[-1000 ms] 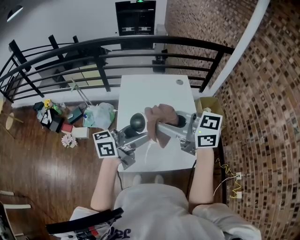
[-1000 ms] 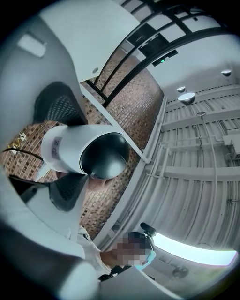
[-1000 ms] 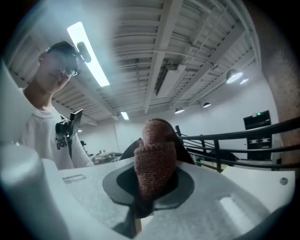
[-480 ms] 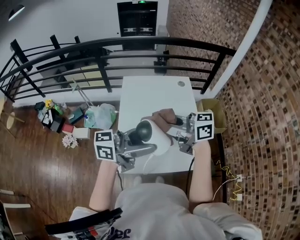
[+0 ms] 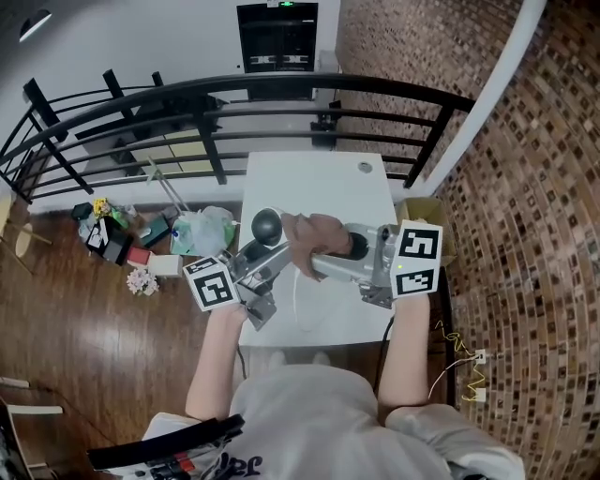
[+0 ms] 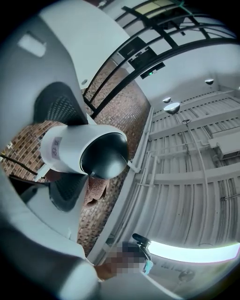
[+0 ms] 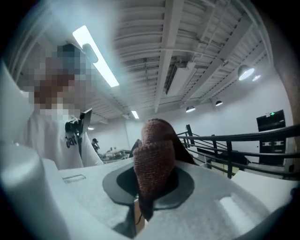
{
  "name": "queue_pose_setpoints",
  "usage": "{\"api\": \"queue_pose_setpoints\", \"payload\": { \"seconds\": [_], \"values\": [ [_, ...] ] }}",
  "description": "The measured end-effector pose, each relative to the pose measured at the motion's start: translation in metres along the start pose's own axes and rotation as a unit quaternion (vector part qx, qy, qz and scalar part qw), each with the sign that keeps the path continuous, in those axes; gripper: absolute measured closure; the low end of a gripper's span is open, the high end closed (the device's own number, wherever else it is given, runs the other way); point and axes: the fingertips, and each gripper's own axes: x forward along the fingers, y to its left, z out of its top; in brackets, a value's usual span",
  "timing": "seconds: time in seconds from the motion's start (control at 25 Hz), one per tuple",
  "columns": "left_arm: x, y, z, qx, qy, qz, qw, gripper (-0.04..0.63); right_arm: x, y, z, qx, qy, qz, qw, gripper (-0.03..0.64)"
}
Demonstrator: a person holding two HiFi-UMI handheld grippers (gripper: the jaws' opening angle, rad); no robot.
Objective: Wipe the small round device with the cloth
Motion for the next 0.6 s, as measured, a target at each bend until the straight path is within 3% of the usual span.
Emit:
{"api": "queue_pose_setpoints", "payload": {
  "seconds": [0.12,0.28,0.48,0.6],
  "values": [
    [0.005,-0.010,-0.002,-0.004,0.002,-0.016,0.9999,0.250,-0.002,-0.011,-0.001,0.005,-0.010,-0.036,0.999,0.589],
    [0.003,-0.035,-0.012,0.009,0.036,-0.068,0.9970,0.250,-0.029,-0.042,0.001,0.034,-0.041,-0.104,0.993,0.589],
    [0.004,-0.073,-0.028,0.001,0.078,-0.158,0.9843,0.249,-0.033,-0.060,-0.038,0.140,-0.056,-0.069,0.986,0.589],
    [0.005,-0.087,-0.030,-0.016,0.078,-0.193,0.9780,0.249,-0.015,-0.055,-0.061,0.174,-0.045,-0.031,0.983,0.589]
  ]
}}
